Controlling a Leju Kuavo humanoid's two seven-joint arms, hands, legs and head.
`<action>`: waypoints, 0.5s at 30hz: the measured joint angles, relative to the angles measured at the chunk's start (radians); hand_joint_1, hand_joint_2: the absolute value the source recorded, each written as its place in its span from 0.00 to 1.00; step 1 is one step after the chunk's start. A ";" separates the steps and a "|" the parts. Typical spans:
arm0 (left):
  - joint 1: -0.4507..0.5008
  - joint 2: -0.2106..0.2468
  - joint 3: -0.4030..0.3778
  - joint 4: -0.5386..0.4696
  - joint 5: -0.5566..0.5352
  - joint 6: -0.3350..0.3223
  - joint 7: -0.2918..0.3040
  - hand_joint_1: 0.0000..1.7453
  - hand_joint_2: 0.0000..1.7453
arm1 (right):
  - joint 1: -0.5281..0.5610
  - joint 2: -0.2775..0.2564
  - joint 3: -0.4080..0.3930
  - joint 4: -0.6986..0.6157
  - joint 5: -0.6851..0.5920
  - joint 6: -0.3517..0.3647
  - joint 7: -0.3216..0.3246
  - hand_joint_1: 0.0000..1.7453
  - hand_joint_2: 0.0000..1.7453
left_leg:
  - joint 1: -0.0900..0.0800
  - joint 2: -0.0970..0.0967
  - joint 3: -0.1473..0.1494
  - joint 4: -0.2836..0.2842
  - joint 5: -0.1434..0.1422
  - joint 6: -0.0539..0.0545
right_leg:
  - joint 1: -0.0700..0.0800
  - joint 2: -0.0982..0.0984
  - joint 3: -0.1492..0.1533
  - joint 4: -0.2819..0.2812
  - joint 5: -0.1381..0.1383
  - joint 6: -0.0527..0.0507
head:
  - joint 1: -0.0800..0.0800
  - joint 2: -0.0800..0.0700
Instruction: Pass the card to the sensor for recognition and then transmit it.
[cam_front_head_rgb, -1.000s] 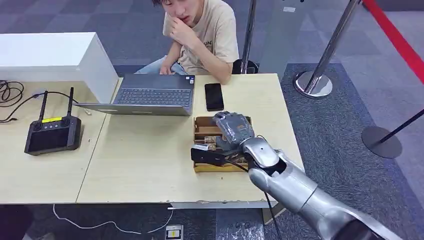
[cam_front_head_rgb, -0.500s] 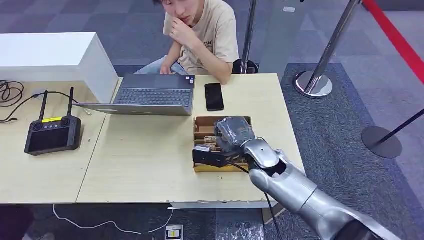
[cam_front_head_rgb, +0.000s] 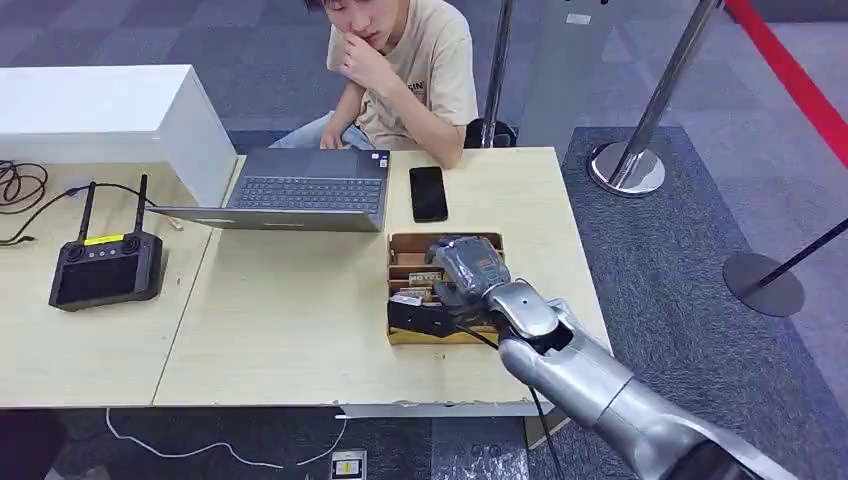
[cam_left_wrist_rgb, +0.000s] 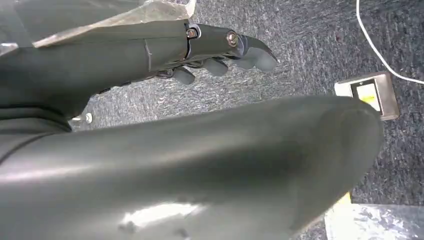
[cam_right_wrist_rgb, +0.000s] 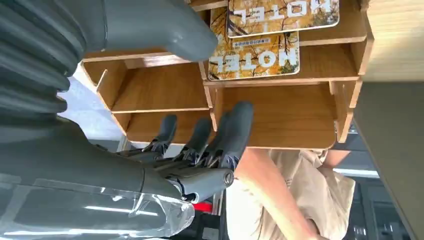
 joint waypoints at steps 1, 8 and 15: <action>0.000 0.000 0.000 0.000 0.000 0.000 0.000 0.00 0.00 | 0.000 0.001 0.000 0.002 0.000 0.000 0.000 0.49 1.00 | 0.000 0.000 0.000 0.000 0.000 0.000 | 0.000 0.000 0.000 0.000 0.000 0.000 | 0.000 0.000; 0.000 0.000 0.001 0.000 0.002 -0.002 -0.002 0.00 0.00 | 0.000 0.006 0.000 0.021 -0.002 -0.003 -0.002 0.51 1.00 | 0.000 0.000 0.000 0.000 0.000 0.000 | 0.000 0.000 0.000 0.000 0.000 0.000 | 0.000 0.000; 0.000 -0.001 0.002 0.000 0.003 -0.002 -0.004 0.00 0.00 | 0.000 0.008 0.000 0.034 -0.009 -0.006 -0.005 0.55 1.00 | 0.000 0.000 0.000 0.000 0.000 0.000 | 0.000 0.000 0.000 0.000 0.000 0.000 | 0.000 0.000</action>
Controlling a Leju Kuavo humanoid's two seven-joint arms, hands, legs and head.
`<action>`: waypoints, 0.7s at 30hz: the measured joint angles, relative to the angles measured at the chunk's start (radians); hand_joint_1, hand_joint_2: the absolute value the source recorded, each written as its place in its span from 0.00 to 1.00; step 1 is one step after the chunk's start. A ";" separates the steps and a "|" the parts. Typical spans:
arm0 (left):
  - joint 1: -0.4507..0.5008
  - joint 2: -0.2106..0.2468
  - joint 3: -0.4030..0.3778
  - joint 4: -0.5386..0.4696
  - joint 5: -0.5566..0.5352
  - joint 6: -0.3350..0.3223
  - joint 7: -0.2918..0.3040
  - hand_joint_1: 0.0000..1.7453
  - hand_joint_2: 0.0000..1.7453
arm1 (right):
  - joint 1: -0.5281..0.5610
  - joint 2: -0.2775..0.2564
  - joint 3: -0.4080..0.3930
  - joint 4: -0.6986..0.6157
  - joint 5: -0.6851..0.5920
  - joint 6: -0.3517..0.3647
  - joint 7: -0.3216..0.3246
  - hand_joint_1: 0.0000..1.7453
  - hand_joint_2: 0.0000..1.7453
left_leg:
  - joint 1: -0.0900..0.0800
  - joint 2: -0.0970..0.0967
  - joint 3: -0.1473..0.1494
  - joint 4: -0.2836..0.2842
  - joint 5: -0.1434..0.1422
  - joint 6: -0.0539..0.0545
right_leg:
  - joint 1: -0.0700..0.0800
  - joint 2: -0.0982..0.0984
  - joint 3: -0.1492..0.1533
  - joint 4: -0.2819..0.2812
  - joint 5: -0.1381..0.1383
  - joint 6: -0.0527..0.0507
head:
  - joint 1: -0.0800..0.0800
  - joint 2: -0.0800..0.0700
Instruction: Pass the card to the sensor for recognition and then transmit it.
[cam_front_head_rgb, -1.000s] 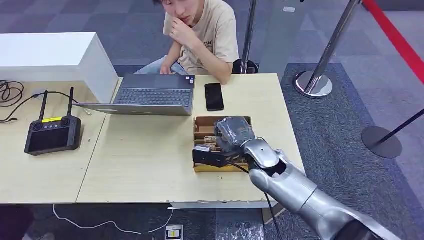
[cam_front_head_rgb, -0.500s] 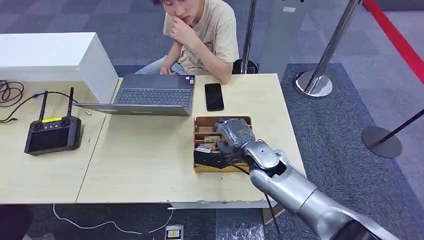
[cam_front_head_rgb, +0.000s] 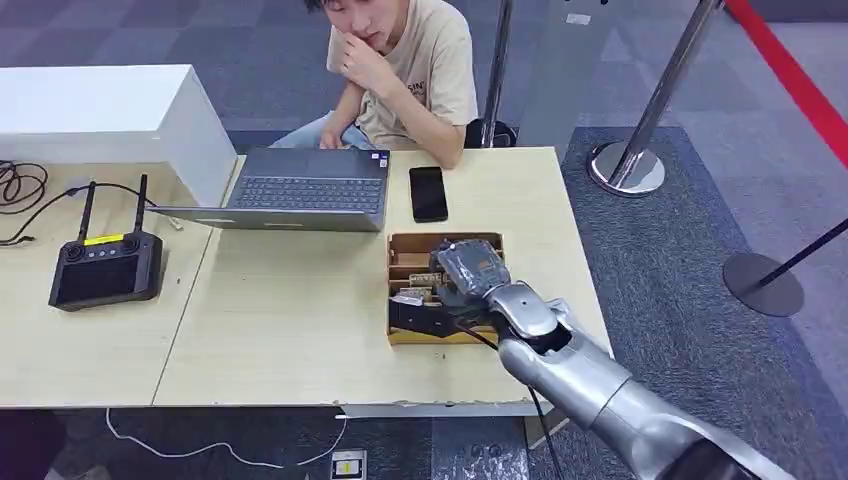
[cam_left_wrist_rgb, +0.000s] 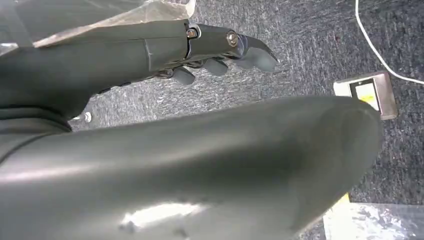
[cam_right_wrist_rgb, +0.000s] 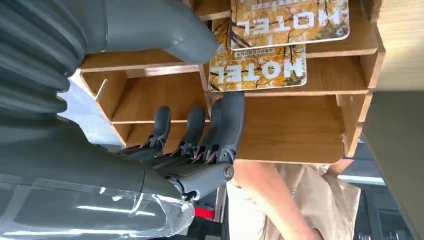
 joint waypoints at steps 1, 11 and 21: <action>0.000 0.000 0.000 0.000 0.000 0.000 0.000 0.00 0.00 | 0.000 0.000 0.000 0.000 0.000 0.000 -0.001 0.56 1.00 | 0.000 0.000 0.000 0.000 0.000 0.000 | 0.000 0.000 0.000 0.000 0.000 0.000 | 0.000 0.000; 0.000 0.000 0.001 0.000 0.000 0.000 -0.001 0.00 0.00 | -0.002 0.003 0.000 0.009 0.000 -0.003 -0.003 1.00 1.00 | 0.000 0.000 0.000 0.000 0.000 0.000 | 0.000 0.000 0.000 0.000 0.000 0.000 | 0.000 0.000; 0.001 0.000 0.002 0.000 0.003 -0.006 -0.004 0.00 0.00 | -0.001 0.003 0.000 0.017 -0.009 0.000 -0.006 1.00 1.00 | 0.000 0.000 0.000 0.000 0.000 0.000 | 0.000 0.000 0.000 0.000 0.000 0.000 | 0.000 0.000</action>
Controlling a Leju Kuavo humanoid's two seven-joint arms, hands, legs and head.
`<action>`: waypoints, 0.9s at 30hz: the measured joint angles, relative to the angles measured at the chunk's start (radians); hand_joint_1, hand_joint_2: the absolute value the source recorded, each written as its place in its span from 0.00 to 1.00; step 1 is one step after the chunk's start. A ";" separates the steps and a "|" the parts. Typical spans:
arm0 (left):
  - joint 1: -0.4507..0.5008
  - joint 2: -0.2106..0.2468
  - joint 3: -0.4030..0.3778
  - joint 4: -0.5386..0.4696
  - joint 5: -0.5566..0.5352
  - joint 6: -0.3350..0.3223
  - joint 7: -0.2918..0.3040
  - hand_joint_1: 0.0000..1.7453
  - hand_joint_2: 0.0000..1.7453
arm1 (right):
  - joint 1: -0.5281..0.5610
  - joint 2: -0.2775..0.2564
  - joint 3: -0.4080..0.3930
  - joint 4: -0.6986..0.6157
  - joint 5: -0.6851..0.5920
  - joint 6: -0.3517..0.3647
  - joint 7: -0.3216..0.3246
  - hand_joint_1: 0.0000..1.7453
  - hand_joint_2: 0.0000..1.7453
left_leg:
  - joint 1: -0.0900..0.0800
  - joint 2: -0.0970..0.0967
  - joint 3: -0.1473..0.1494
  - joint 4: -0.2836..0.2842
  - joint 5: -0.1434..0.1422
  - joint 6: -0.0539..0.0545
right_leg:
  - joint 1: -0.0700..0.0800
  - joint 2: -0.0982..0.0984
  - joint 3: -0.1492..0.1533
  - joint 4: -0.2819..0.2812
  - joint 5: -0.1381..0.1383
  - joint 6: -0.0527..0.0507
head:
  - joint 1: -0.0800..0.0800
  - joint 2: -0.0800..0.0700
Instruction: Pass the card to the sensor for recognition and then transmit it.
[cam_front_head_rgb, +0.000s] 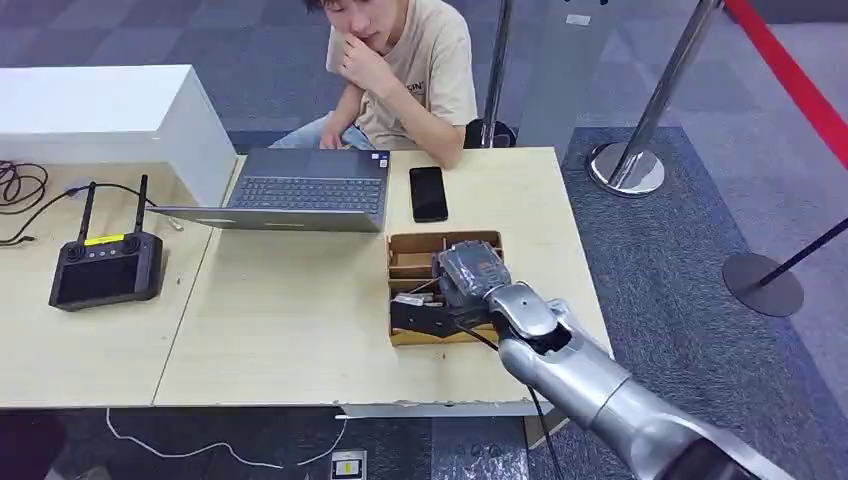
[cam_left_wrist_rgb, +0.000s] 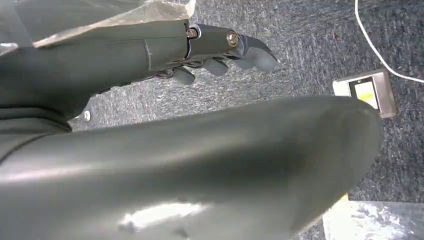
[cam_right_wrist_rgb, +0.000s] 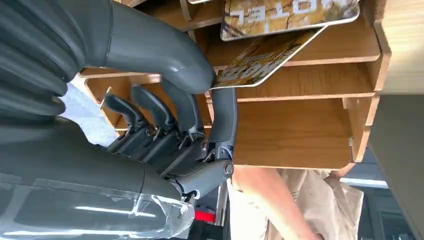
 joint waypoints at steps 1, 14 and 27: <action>0.000 0.000 0.000 0.000 0.000 0.000 0.000 0.00 0.00 | 0.000 0.000 0.000 0.002 0.000 0.000 -0.001 1.00 1.00 | 0.000 0.000 0.000 0.000 0.000 0.000 | 0.000 0.000 0.000 0.000 0.000 0.000 | 0.000 0.000; 0.000 0.000 0.000 0.000 0.000 0.000 0.000 0.00 0.00 | 0.000 0.002 0.000 0.007 -0.017 0.002 -0.002 1.00 1.00 | 0.000 0.000 0.000 0.000 0.000 0.000 | 0.000 0.000 0.000 0.000 0.000 0.000 | 0.000 0.000; 0.001 0.000 0.002 0.000 0.003 0.007 -0.002 0.00 0.00 | -0.008 -0.012 -0.007 -0.025 -0.046 0.000 0.016 1.00 1.00 | 0.000 0.000 0.000 0.000 0.000 0.000 | 0.000 0.000 0.000 0.000 0.000 0.000 | 0.000 0.000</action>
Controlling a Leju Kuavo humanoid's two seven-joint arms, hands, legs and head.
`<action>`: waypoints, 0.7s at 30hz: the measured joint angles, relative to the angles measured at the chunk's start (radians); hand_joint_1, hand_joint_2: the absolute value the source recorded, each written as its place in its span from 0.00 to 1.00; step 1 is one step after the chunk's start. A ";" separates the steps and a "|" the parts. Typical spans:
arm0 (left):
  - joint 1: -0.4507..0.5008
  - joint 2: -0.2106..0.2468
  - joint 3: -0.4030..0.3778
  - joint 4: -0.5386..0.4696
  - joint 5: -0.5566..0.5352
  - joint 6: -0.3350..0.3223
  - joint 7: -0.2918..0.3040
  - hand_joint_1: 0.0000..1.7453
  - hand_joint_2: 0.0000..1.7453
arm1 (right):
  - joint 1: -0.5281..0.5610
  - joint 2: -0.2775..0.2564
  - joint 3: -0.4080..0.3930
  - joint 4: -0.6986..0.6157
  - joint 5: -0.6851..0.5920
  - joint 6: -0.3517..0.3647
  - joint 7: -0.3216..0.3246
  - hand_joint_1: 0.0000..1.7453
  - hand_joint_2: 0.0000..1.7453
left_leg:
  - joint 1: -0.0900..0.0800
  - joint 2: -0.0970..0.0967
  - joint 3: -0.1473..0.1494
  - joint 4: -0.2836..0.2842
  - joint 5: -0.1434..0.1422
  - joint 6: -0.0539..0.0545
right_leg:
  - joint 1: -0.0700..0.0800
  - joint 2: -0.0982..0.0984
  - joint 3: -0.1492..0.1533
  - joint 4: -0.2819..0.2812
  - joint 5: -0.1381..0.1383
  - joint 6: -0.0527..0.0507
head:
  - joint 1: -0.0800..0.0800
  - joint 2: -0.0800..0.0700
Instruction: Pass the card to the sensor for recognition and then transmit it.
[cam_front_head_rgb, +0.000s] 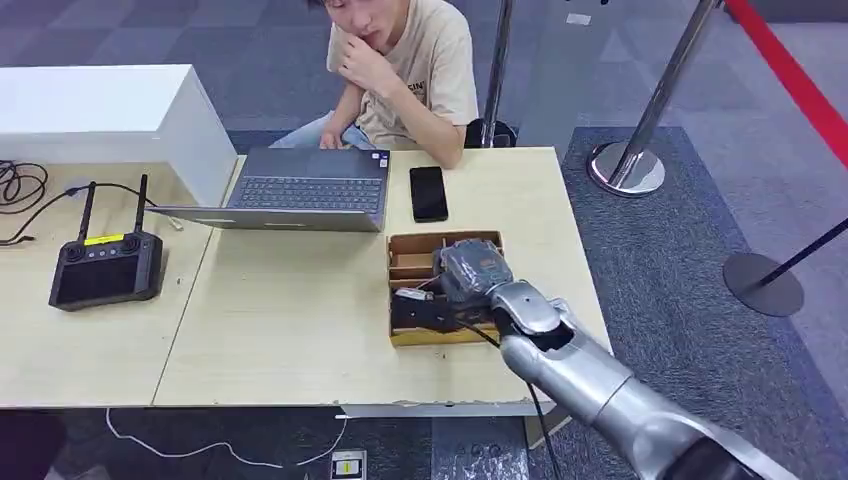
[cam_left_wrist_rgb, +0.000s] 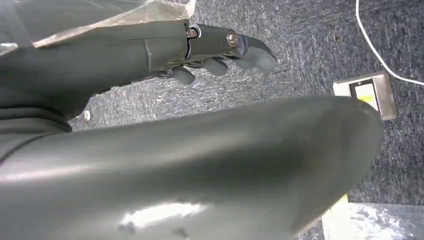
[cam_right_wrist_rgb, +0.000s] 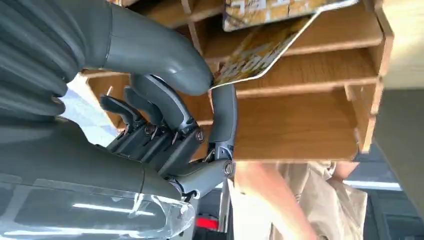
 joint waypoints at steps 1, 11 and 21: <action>0.000 0.000 0.000 0.000 0.000 0.000 0.000 0.00 0.00 | -0.003 -0.003 -0.003 -0.008 -0.002 0.000 0.002 1.00 1.00 | 0.000 0.000 0.000 0.000 0.000 0.000 | 0.000 0.000 0.000 0.000 0.000 0.000 | 0.000 0.000; 0.001 0.000 0.000 0.000 0.006 0.000 -0.002 0.00 0.00 | -0.019 -0.037 -0.036 -0.086 -0.005 -0.040 0.019 1.00 1.00 | 0.000 0.000 0.000 0.000 0.000 0.000 | 0.000 0.000 0.000 0.000 0.000 0.000 | 0.000 0.000; 0.002 -0.002 0.000 0.000 0.006 0.000 0.001 0.00 0.00 | -0.021 -0.054 -0.056 -0.105 -0.010 -0.056 0.017 1.00 1.00 | 0.000 0.000 0.000 0.000 0.000 0.000 | 0.000 0.000 0.000 0.000 0.000 0.000 | 0.000 0.000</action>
